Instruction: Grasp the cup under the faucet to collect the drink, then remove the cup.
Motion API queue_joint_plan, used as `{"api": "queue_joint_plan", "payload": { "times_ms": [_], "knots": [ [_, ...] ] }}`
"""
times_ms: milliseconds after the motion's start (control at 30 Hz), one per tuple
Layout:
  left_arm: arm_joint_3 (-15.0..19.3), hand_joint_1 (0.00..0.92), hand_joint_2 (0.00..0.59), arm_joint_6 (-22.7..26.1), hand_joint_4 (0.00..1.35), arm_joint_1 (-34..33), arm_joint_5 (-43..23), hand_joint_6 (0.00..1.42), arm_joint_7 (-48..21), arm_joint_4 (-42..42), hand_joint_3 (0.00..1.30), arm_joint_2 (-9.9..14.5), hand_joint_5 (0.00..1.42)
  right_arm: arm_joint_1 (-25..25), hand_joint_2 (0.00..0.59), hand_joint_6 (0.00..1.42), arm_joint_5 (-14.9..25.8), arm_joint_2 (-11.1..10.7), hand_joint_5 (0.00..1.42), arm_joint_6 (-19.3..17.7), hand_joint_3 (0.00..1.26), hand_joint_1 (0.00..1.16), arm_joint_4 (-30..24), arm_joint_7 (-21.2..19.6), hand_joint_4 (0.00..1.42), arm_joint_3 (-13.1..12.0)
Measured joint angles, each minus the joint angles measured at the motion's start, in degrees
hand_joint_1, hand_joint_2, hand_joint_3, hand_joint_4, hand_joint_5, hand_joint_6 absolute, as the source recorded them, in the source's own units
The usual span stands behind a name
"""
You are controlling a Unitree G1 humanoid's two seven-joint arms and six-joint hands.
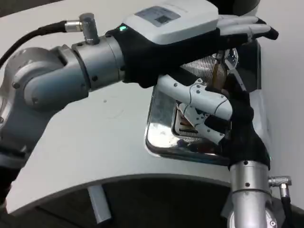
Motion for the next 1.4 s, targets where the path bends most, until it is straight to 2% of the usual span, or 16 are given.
{"api": "queue_joint_plan", "payload": {
  "times_ms": [600,1067,1200,1400],
  "knots": [
    [0.27,0.000,0.056,-0.66,0.01,0.36,0.02,0.20,0.21,0.29,0.08,0.25,0.08,-1.11,0.251,0.32,-0.01,0.26,0.27,-0.07,0.28,0.76,1.71,-2.49,0.28,0.01],
    [0.41,0.000,0.075,-2.52,0.01,0.53,-0.01,0.21,1.57,2.26,0.07,0.24,0.10,-1.81,0.260,0.34,0.03,0.41,0.31,-1.59,0.31,0.75,3.36,-3.77,0.31,-0.87],
    [0.65,0.000,0.073,-3.19,0.00,0.75,-0.06,0.21,2.21,2.82,0.02,0.24,0.10,-2.01,0.261,0.36,0.03,0.41,0.32,-2.28,0.33,0.75,4.05,-4.23,0.33,-1.07],
    [1.93,0.000,0.079,-4.27,0.00,1.22,-0.38,0.21,3.76,4.25,0.01,0.15,0.11,-2.08,0.261,0.38,0.03,0.41,0.34,-2.84,0.34,0.75,4.36,-4.29,0.34,-1.46]
  ]
}}
